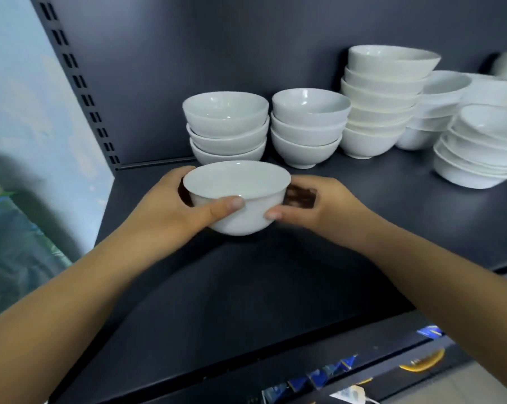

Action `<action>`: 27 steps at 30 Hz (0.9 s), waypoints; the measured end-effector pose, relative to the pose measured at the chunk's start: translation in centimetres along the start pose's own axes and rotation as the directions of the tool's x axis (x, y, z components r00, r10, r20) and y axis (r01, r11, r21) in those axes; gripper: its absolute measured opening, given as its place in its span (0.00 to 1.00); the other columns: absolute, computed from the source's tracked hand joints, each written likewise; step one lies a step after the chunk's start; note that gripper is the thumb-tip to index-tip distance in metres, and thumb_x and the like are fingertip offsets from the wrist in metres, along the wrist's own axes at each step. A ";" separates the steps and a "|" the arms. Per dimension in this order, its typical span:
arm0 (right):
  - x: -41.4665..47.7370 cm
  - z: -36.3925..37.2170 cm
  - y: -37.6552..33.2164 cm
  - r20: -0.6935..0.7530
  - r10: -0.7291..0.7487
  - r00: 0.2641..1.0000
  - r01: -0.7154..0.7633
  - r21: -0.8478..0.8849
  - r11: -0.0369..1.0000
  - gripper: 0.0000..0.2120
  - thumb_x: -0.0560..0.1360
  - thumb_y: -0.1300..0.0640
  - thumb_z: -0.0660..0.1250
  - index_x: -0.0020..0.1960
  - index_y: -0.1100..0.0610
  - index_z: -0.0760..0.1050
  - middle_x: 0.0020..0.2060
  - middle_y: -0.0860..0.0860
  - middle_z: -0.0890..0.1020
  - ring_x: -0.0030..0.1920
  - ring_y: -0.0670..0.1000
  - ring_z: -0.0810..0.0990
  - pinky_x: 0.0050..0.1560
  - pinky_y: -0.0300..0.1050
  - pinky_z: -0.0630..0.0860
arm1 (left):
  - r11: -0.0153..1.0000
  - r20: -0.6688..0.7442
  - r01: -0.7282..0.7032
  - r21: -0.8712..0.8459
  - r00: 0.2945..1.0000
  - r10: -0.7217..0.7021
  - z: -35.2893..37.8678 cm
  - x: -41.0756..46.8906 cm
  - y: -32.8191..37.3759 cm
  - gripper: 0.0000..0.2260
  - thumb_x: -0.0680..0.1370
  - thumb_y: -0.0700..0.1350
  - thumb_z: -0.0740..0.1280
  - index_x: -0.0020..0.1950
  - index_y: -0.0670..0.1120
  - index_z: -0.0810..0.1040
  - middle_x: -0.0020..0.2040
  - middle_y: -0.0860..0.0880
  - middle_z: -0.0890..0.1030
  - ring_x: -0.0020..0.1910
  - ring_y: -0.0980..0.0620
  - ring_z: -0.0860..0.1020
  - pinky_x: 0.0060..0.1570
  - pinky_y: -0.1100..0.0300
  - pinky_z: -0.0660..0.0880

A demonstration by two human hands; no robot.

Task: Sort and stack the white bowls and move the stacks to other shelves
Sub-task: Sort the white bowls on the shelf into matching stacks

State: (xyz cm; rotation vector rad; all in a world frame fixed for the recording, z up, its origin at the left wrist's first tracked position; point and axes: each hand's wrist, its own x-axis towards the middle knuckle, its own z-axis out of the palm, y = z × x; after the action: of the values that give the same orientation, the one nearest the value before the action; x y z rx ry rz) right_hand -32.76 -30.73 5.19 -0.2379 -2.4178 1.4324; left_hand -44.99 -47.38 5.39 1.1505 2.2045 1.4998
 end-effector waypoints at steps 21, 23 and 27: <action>-22.5 -21.0 4.1 -0.316 0.035 0.948 0.059 0.283 0.957 0.14 0.65 0.57 0.67 0.50 0.55 0.77 0.42 0.43 0.82 0.40 0.35 0.79 0.44 0.29 0.75 | 0.900 0.195 0.013 -0.436 0.978 0.080 27.0 -3.4 17.2 0.47 0.45 0.67 0.76 0.57 0.43 0.76 0.54 0.46 0.82 0.55 0.49 0.80 0.58 0.49 0.74; -24.4 -22.9 4.9 -0.344 0.051 0.937 0.061 0.307 0.950 0.17 0.62 0.54 0.68 0.51 0.54 0.78 0.40 0.43 0.84 0.43 0.38 0.80 0.48 0.33 0.77 | 0.885 0.188 0.030 -0.465 0.980 0.065 29.8 -3.8 18.2 0.44 0.46 0.64 0.77 0.56 0.44 0.76 0.52 0.47 0.82 0.53 0.50 0.80 0.56 0.51 0.75; -26.9 -26.2 7.2 -0.362 0.114 0.925 0.036 0.384 0.923 0.18 0.63 0.52 0.75 0.52 0.51 0.79 0.48 0.47 0.85 0.50 0.46 0.82 0.56 0.42 0.77 | 0.863 0.205 0.065 -0.501 0.978 0.045 34.0 -4.2 19.5 0.39 0.49 0.59 0.77 0.56 0.44 0.76 0.50 0.49 0.83 0.51 0.52 0.80 0.55 0.52 0.75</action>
State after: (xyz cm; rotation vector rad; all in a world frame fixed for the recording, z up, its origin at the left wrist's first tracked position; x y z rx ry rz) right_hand 1.54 -13.81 5.51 -0.4261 -1.7926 1.6664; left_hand -13.19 -24.09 6.16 1.0527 1.5375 1.7190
